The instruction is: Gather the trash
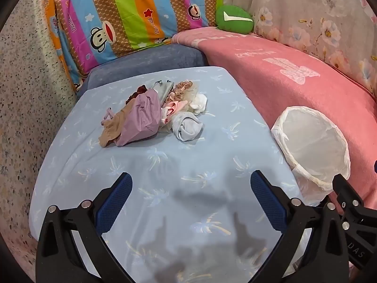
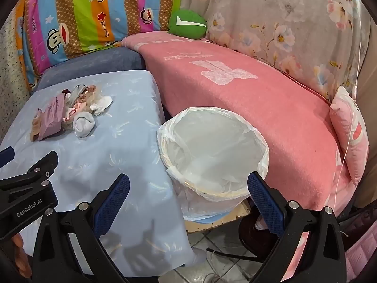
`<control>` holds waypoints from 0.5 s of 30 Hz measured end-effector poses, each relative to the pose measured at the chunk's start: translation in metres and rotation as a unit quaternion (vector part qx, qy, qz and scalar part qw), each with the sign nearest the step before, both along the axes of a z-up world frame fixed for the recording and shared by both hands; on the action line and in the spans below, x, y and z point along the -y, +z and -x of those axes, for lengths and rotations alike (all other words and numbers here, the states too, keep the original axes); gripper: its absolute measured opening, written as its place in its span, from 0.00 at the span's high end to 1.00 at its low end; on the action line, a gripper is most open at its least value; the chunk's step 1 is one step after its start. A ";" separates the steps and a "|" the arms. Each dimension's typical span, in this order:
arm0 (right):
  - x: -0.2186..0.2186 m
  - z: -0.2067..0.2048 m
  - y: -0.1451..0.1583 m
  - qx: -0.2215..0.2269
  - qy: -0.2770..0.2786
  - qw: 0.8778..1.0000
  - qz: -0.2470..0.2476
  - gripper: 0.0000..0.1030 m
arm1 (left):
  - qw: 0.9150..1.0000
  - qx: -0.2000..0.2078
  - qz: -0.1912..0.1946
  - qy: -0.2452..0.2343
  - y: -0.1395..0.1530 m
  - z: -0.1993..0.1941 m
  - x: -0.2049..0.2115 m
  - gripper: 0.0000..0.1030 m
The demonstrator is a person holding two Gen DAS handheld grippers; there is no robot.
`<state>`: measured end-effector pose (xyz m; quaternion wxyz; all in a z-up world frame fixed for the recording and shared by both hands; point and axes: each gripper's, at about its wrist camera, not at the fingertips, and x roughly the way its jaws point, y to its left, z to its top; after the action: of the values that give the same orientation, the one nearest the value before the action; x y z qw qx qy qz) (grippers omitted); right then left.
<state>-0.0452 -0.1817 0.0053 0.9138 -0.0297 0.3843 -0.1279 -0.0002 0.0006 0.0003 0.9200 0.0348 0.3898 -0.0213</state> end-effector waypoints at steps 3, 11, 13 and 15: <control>0.000 0.000 0.000 -0.002 0.000 1.000 0.001 0.06 | 1.000 -0.003 -0.001 -0.001 0.000 0.000 0.000 0.07; 0.001 0.001 0.001 -0.002 -0.001 1.000 0.003 0.06 | 1.000 -0.002 0.000 -0.001 0.000 0.000 0.000 0.07; 0.001 0.001 0.002 -0.002 -0.001 1.000 0.003 0.06 | 1.000 -0.002 0.000 -0.001 0.003 0.000 0.003 0.07; 0.001 0.002 0.002 -0.001 -0.001 1.000 0.004 0.06 | 1.000 -0.001 0.000 -0.002 0.004 0.000 0.003 0.07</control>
<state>-0.0469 -0.1826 0.0071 0.9133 -0.0331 0.3846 -0.1300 -0.0002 -0.0025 0.0045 0.9194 0.0352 0.3910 -0.0230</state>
